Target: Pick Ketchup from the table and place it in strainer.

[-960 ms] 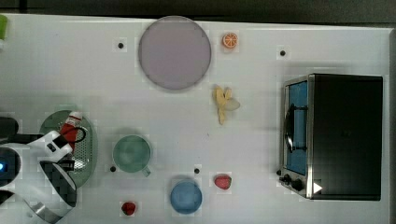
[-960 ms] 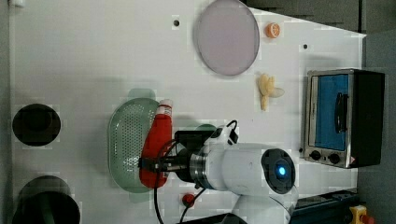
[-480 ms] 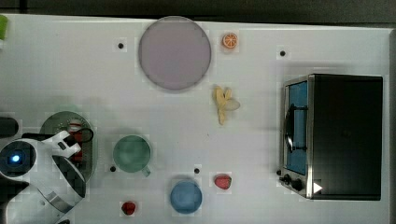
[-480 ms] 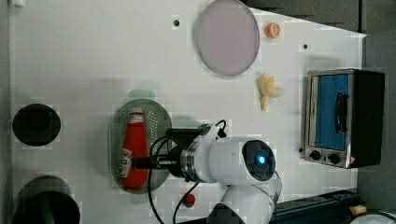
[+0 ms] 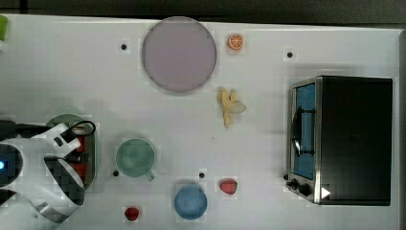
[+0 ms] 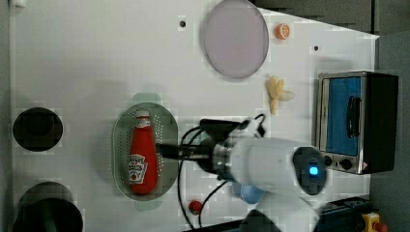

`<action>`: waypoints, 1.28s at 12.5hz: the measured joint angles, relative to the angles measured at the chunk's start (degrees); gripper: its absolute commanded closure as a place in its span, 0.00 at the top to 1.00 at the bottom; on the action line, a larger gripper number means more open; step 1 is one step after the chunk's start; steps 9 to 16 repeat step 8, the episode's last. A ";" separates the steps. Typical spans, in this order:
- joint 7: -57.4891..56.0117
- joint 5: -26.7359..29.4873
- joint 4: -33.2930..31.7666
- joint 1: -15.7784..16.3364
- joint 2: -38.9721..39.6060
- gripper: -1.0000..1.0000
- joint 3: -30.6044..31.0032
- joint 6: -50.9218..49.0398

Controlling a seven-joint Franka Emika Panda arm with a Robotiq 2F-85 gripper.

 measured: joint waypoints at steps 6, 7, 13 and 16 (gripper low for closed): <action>0.27 0.48 3.69 -9.41 -16.10 1.00 -7.05 -17.21; 0.27 0.19 4.70 -10.70 -17.58 1.00 -9.68 -19.36; 0.28 0.20 6.38 -11.47 -18.42 1.00 -12.84 -22.69; 0.28 0.20 6.38 -11.47 -18.42 1.00 -12.84 -22.69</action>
